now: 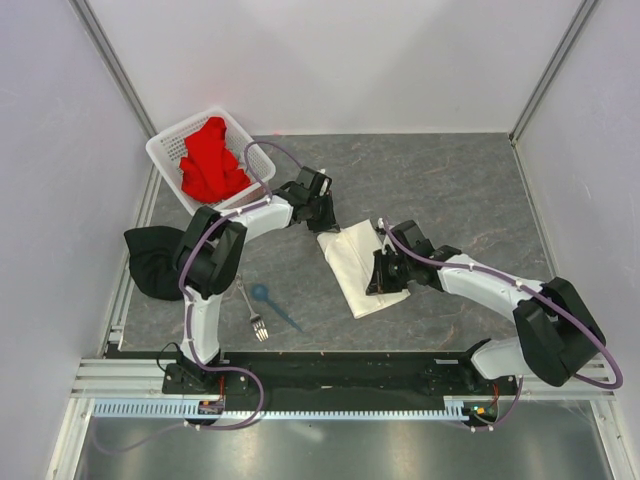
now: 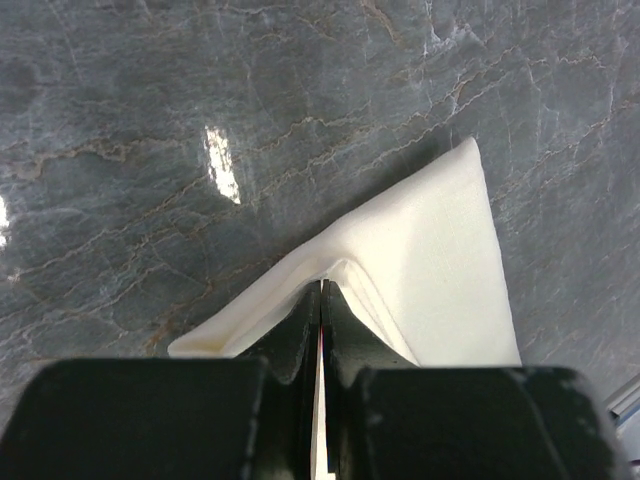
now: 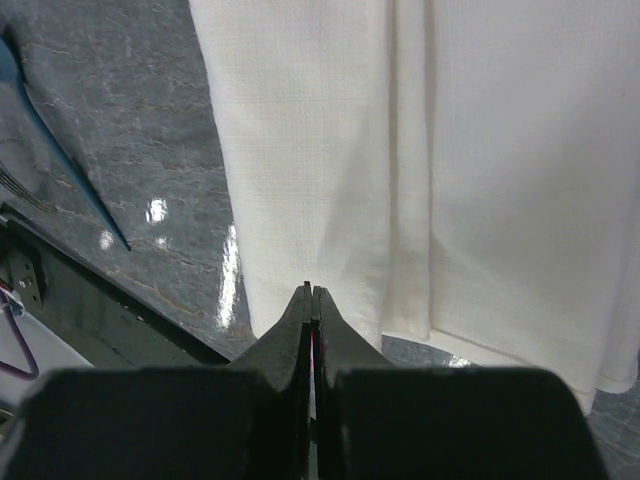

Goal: Fold the napkin into a case and place the utensils inside
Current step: Smooth out the 2/3-rectangle-folded napkin at the center of the board.

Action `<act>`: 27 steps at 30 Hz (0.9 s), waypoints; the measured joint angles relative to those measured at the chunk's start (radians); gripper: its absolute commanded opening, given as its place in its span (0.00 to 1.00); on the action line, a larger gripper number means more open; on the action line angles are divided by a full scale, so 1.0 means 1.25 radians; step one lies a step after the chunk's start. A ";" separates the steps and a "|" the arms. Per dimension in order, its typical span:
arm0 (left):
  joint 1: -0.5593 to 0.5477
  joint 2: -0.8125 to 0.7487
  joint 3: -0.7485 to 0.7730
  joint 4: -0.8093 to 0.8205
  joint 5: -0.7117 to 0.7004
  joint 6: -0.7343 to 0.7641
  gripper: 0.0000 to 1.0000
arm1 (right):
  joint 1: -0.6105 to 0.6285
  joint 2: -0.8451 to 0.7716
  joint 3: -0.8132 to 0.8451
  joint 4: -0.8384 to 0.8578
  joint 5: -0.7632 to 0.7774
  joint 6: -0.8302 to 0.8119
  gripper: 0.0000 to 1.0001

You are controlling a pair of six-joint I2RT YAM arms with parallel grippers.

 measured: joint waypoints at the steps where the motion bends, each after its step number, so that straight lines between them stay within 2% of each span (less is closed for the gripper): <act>1: 0.000 0.004 0.000 0.006 0.002 0.000 0.05 | 0.000 -0.001 -0.005 0.001 0.003 0.000 0.00; 18: 0.000 0.042 -0.001 0.057 0.024 -0.001 0.05 | 0.000 -0.012 -0.089 0.028 0.021 0.001 0.00; 20: 0.000 0.042 -0.001 0.057 0.024 -0.001 0.08 | 0.000 -0.014 -0.089 0.027 0.021 0.000 0.00; 24: 0.000 0.038 -0.001 0.054 0.024 0.000 0.22 | 0.000 -0.036 -0.074 -0.009 0.031 -0.007 0.00; 27: 0.000 0.018 -0.003 0.036 0.019 0.000 0.25 | 0.000 -0.050 -0.043 -0.035 0.038 -0.013 0.00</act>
